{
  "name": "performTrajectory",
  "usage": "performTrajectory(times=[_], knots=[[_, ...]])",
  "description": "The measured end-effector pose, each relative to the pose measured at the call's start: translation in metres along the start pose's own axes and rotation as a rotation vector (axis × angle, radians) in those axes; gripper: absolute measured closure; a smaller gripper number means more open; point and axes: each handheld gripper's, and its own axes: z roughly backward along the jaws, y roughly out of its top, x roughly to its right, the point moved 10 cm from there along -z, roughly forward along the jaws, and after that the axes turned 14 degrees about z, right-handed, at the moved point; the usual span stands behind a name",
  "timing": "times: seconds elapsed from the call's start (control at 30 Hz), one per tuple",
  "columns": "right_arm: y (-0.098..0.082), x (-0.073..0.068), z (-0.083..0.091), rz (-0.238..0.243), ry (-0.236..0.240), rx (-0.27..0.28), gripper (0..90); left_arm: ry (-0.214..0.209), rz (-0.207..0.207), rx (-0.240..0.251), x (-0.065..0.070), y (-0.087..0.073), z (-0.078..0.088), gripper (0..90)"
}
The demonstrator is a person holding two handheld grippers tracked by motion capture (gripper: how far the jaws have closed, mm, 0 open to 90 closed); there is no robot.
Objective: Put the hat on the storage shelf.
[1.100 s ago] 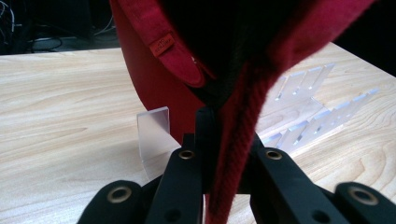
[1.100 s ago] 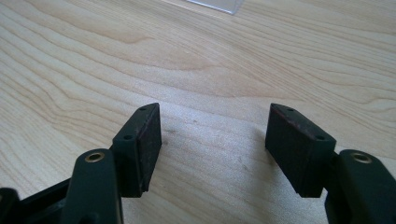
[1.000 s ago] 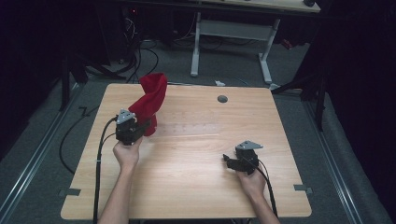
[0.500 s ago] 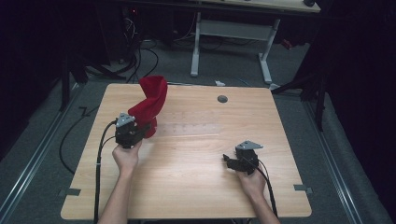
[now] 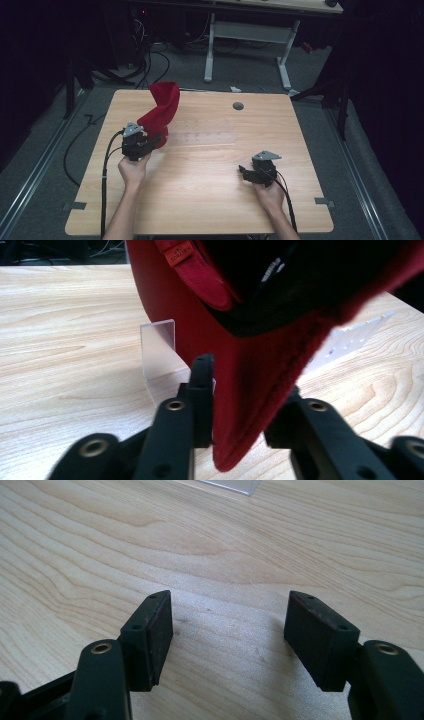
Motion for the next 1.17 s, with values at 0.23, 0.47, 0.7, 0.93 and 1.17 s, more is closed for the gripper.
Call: performTrajectory(times=[0.23,0.47,0.7,0.93,1.17], knots=[[0.000,0.000,0.000,0.000,0.000,0.000,36.3,0.004,0.005,0.008,0.000,0.002,0.005,55.2],[0.000,0.000,0.000,0.000,0.000,0.000,36.3,0.035,-0.022,-0.001,-0.003,0.000,0.013,45.1],[0.000,0.000,0.000,0.003,-0.001,0.001,36.3,0.050,-0.026,-0.001,-0.006,-0.006,0.025,41.9],[0.000,0.000,0.000,0.004,-0.001,0.002,36.3,0.145,-0.097,-0.070,-0.038,-0.062,0.044,38.6],[0.000,0.001,0.000,0.007,-0.001,0.002,36.2,0.204,-0.190,-0.101,-0.058,-0.091,0.044,32.0]])
